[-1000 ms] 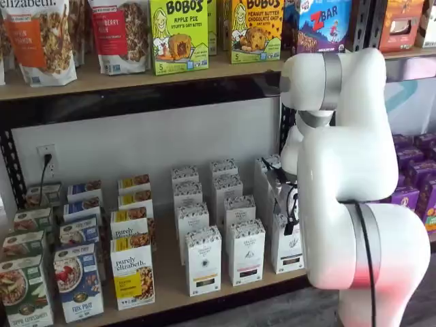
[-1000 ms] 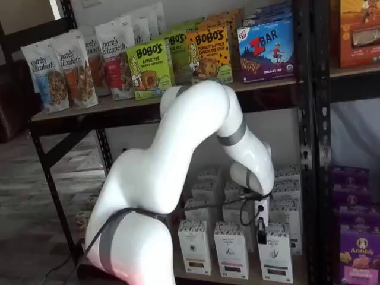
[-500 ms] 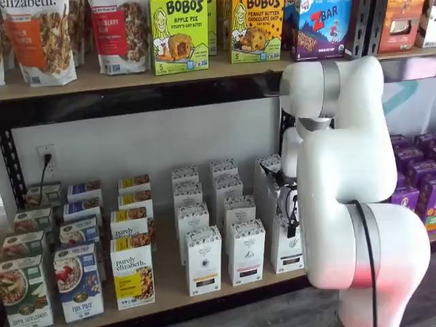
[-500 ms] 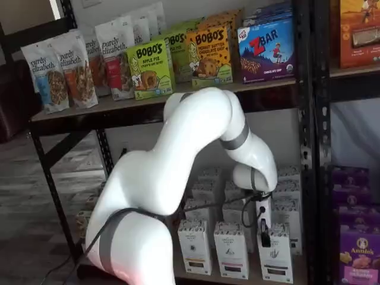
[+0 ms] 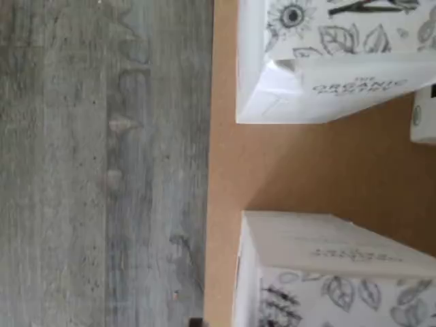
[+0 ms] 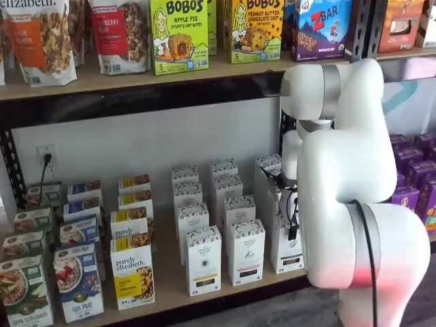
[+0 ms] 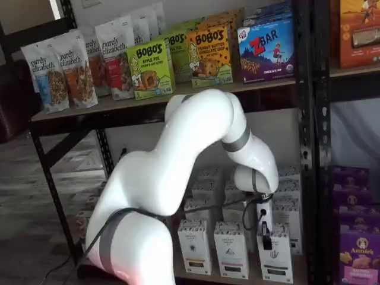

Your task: Pick up the white box with a green strip in the middle, on the bottom shelf, the sixth box from the left

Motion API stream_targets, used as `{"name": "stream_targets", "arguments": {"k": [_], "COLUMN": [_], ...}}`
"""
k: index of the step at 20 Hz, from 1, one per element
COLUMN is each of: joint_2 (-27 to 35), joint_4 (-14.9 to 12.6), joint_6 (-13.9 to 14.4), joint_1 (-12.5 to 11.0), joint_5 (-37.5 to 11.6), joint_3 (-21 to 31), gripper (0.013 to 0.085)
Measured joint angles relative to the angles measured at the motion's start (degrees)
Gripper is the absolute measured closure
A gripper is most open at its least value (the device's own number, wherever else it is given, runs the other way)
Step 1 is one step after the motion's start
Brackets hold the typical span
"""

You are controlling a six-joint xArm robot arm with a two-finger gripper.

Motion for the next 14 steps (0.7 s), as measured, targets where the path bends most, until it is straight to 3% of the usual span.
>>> {"name": "stream_targets", "arguments": {"k": [1, 6, 10, 14], "joint_2": [-0.11, -0.54, -1.06, -1.97], "joint_4": [0.99, 0.61, 0.41, 1.01], "joint_6": [-0.91, -0.61, -0.43, -0.94], "joint_1": [-0.01, -0.05, -0.06, -0.03], "joint_5": [-0.8, -1.69, -1.94, -3.19], "joint_3": [0.39, 1.29, 2.14, 3.96], "gripper": [0.029, 0.029, 0.041, 0.045]}}
